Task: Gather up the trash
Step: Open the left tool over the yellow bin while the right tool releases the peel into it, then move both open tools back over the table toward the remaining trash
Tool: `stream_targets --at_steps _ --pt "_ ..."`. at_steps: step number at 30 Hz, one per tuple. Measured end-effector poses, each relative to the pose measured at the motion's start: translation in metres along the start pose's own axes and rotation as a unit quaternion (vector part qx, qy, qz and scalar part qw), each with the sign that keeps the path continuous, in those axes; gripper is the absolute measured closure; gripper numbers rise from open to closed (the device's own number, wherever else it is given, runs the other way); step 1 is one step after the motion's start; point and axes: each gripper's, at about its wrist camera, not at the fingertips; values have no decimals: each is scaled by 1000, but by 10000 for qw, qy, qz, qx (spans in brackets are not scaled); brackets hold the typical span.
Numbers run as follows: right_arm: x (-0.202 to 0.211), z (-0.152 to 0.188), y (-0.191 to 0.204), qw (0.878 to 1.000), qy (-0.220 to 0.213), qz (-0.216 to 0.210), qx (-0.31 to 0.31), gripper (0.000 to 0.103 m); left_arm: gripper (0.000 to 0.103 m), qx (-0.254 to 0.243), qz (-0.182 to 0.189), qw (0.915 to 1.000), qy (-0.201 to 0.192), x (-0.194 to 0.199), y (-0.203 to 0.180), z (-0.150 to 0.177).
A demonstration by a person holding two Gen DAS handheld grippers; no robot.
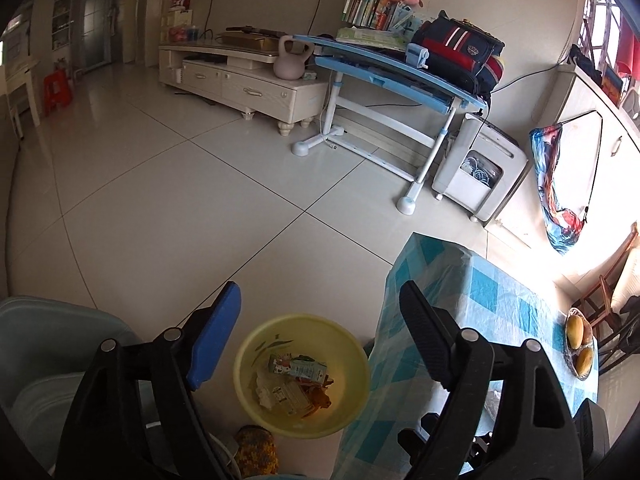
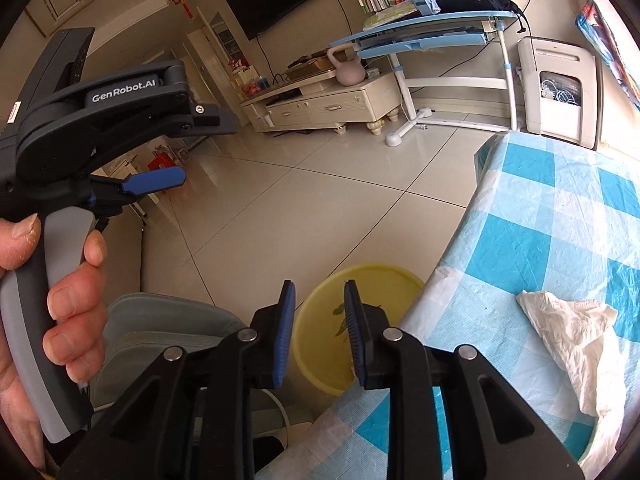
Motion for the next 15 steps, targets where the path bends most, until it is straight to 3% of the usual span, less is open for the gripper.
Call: stream_targets --at_steps 15 --pt "74 41 -26 9989 -263 377 -83 68 14 -682 -190 9973 -217 9 -39 10"
Point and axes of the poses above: each gripper's, at about its wrist camera, not at the fingertips, and x roughly against the way its jaws point, y to its left, z to its underside, and after that the axes turned 13 degrees about z, right-handed
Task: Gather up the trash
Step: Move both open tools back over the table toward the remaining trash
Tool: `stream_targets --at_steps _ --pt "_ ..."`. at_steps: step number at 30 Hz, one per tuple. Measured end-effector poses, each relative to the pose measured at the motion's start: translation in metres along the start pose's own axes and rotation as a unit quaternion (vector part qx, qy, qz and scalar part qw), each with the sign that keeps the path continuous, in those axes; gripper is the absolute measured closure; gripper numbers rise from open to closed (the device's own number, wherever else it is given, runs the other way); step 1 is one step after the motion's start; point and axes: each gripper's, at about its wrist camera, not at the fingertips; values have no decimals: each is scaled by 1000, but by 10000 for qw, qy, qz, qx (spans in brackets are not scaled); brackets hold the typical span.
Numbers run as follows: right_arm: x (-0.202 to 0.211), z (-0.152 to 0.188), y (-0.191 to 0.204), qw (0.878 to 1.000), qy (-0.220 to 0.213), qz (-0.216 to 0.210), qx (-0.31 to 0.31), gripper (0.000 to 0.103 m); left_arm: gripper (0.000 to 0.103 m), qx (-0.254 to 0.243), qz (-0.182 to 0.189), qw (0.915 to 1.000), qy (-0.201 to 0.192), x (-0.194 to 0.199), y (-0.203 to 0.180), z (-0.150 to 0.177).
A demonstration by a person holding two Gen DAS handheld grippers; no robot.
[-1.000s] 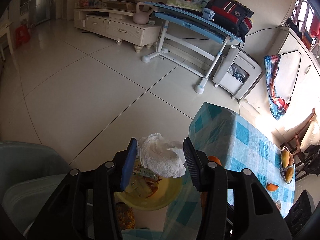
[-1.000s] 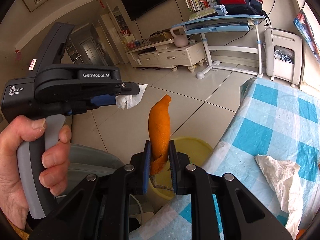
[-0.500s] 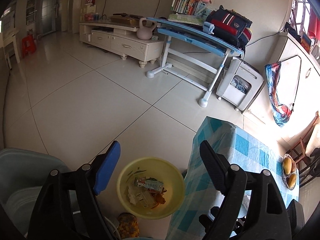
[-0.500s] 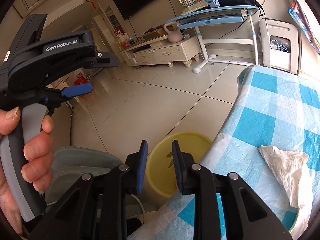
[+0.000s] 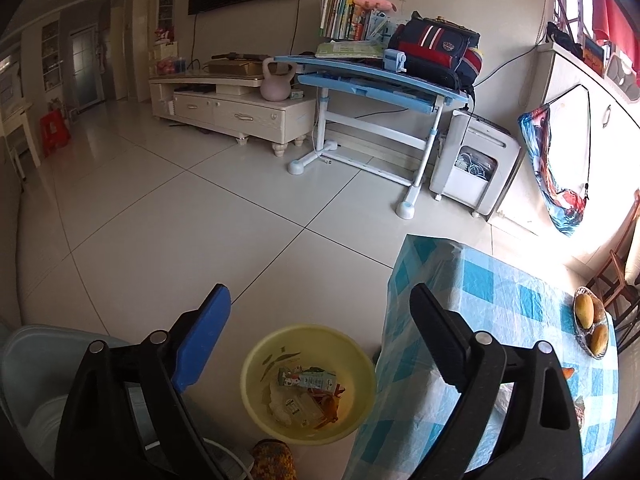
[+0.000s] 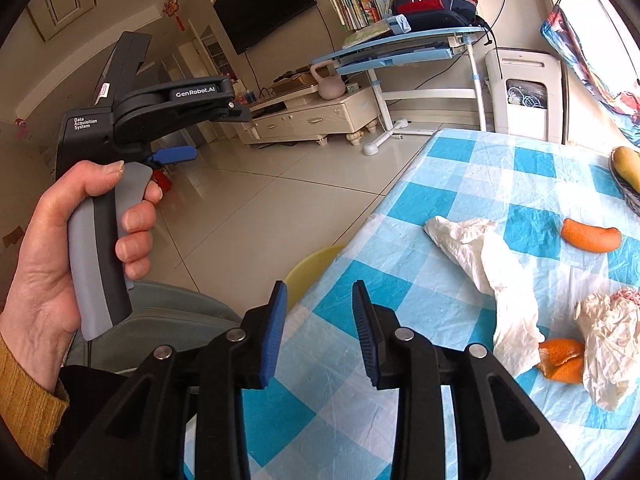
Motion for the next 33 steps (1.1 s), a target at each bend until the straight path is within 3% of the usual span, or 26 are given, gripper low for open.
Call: stream_targets --at_steps 22,33 --pt "46 40 -55 9968 -13 631 -499 67 9 -825 -42 9966 -30 11 -41 17" --pt "62 55 -70 9948 5 801 -629 66 7 -1388 204 9901 63 21 -78 37"
Point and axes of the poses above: each gripper's, at about its wrist camera, not at the fingertips, and x roughly against the way its jaws point, y to its left, z to its underside, and after that the axes turned 13 degrees about z, right-handed
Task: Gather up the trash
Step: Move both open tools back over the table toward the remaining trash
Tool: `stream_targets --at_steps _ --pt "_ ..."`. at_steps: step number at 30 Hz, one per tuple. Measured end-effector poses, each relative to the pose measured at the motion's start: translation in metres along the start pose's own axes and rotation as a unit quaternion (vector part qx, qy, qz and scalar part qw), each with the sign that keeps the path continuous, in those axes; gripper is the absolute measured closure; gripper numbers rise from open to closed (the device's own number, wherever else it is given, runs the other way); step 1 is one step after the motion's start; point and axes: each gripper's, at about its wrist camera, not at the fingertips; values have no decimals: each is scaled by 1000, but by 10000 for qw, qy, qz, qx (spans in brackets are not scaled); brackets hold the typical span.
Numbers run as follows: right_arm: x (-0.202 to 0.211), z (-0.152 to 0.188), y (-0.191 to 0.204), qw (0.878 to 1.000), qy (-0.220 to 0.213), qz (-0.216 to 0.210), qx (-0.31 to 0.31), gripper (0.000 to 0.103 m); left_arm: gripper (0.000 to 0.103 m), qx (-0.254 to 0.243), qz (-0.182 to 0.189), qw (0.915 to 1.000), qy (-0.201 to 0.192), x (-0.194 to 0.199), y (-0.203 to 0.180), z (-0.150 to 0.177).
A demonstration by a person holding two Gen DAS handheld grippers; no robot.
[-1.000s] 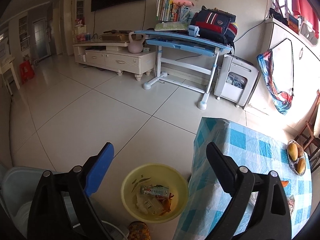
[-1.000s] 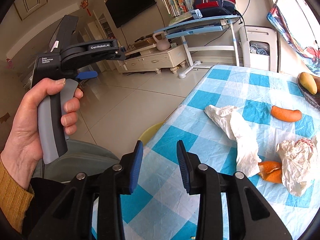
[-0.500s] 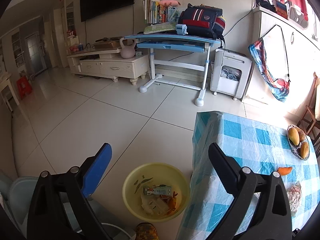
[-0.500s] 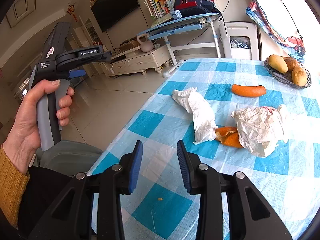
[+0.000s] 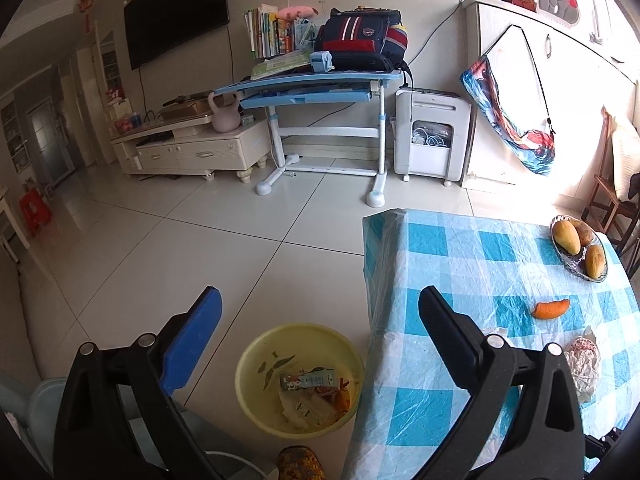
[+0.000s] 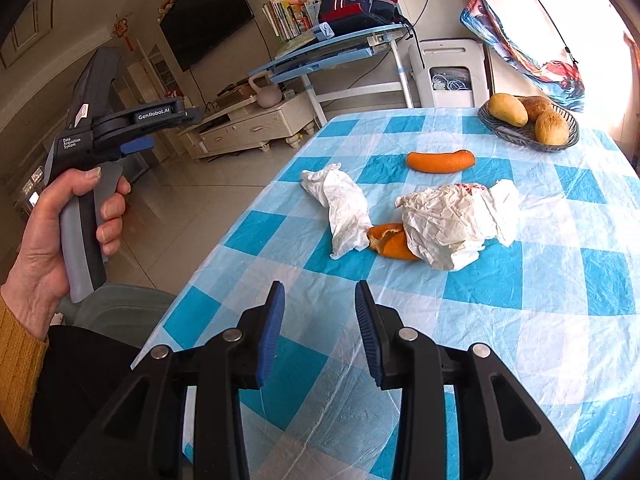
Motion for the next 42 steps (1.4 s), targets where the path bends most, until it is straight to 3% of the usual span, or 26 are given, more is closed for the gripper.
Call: stream_targets --at_steps 16,26,35,42 --pt "23 15 -29 9987 -3 384 -338 63 7 -581 356 9971 343 5 -51 31" --pt "23 23 -23 9985 103 443 -305 63 7 -660 439 9957 471 6 -57 41" --pt "12 24 -26 9980 257 496 -294 61 7 -409 508 9964 533 3 -49 38" --pt "-1 5 -47 9966 442 425 -557 60 7 -510 570 9951 629 -6 -58 38"
Point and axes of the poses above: each gripper's, at about its wrist camera, not at the fingertips, and x roughly against the way its jaws point, y to its left, z to its underside, and after that the axes turned 13 degrees about z, right-handed
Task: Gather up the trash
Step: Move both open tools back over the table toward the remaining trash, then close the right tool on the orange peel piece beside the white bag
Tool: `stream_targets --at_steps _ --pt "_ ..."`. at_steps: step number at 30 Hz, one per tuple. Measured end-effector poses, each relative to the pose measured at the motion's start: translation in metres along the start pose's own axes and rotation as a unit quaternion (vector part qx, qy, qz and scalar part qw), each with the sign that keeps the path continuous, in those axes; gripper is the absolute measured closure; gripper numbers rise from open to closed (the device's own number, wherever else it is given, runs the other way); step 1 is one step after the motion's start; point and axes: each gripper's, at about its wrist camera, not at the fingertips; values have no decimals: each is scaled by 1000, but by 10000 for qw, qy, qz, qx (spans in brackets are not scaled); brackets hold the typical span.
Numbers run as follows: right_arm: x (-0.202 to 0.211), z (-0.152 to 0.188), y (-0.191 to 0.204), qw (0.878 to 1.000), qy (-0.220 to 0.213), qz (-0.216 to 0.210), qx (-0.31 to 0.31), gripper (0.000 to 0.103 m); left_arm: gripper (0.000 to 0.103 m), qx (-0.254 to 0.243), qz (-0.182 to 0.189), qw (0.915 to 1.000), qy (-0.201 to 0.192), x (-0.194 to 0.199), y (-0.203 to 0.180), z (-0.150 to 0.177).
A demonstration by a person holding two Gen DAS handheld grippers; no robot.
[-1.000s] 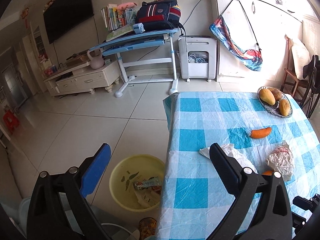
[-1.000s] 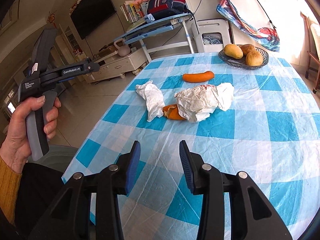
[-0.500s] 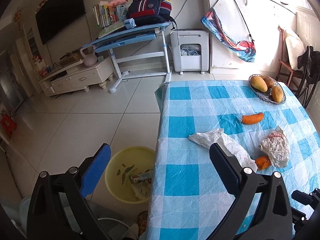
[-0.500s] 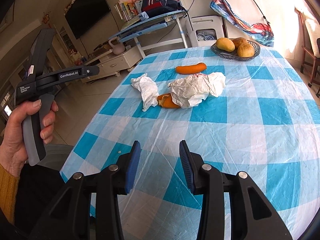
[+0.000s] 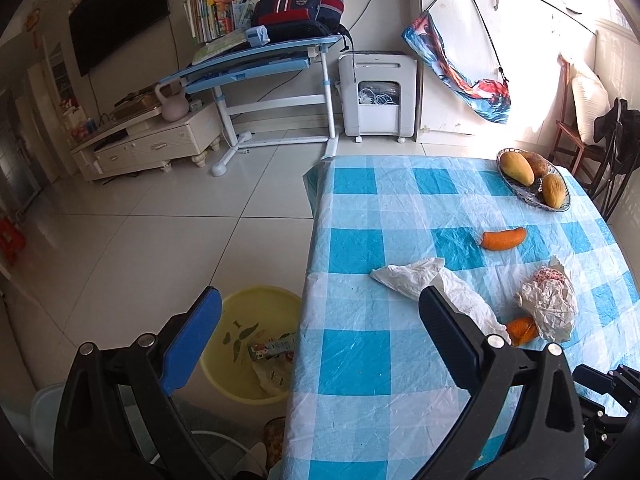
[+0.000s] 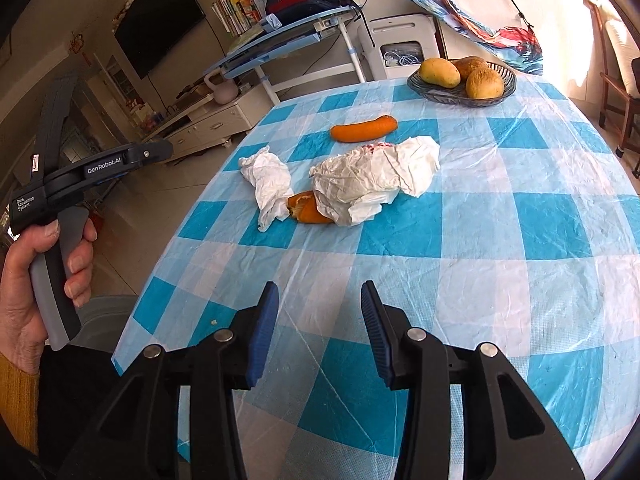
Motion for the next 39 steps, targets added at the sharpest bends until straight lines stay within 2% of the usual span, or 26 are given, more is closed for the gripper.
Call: stream_targets --at_steps 4,8,11,15,26,32,39 --pt "-11 -15 -1 9996 224 -130 70 53 7 -96 10 9999 31 -5 -7 -1" --pt "-22 -26 4 9991 309 -183 243 51 7 -216 -31 9997 85 -10 -12 -1" --pt "-24 -37 5 9995 134 -193 202 51 7 -218 -38 9997 91 -12 -13 -1" --pt "-13 -51 7 9990 -325 -268 125 40 7 -201 -41 9997 94 -12 -12 -1" --pt "-41 -61 39 9961 -124 -78 874 40 7 -162 -30 9998 67 -10 -9 -2" --pt "-52 -53 45 9919 225 -106 1244 40 7 -95 -37 9999 66 -11 -5 -2" --pt "-29 -17 38 9816 413 -160 1856 43 7 77 106 9998 159 -17 -2 -5"
Point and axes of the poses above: each gripper's, at about its wrist camera, not at the fingertips, and x roughly against the way its jaws point, y to its left, z to its underside, and after that the axes turned 13 degrees about z, right-handed
